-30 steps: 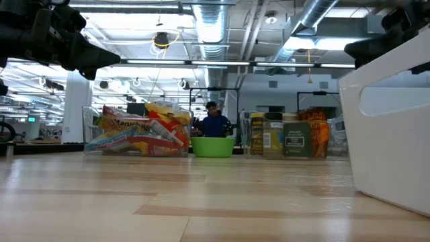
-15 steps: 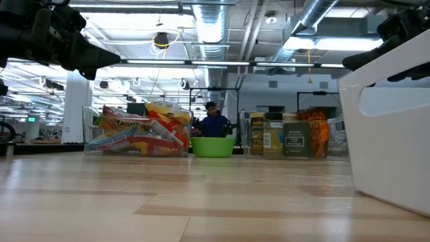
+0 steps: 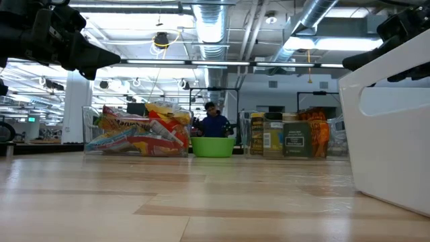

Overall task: Pick & Place Food Item
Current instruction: Return to Home Position

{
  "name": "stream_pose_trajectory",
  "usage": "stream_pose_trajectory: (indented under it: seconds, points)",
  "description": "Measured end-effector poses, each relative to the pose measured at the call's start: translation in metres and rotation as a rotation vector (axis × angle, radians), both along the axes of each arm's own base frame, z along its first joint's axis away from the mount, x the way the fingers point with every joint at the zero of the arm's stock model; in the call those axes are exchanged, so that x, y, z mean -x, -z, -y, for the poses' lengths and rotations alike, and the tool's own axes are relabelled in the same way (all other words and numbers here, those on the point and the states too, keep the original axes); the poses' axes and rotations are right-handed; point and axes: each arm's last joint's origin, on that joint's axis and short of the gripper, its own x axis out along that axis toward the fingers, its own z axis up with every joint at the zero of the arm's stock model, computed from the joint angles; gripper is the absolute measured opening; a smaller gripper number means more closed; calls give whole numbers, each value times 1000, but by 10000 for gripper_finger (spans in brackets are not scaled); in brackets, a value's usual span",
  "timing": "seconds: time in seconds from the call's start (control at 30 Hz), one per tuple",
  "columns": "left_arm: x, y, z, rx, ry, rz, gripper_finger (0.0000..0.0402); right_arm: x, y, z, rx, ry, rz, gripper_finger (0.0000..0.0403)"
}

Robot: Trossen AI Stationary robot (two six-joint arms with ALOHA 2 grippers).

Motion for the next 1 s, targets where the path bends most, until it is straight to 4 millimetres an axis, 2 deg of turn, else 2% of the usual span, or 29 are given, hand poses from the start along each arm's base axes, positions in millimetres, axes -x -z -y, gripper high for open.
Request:
stream_pose_trajectory:
  seconds: [1.0]
  points:
    - [0, 0, 0, -28, 2, -5, 1, 0, 0, 0, 0, 0, -2, 0]
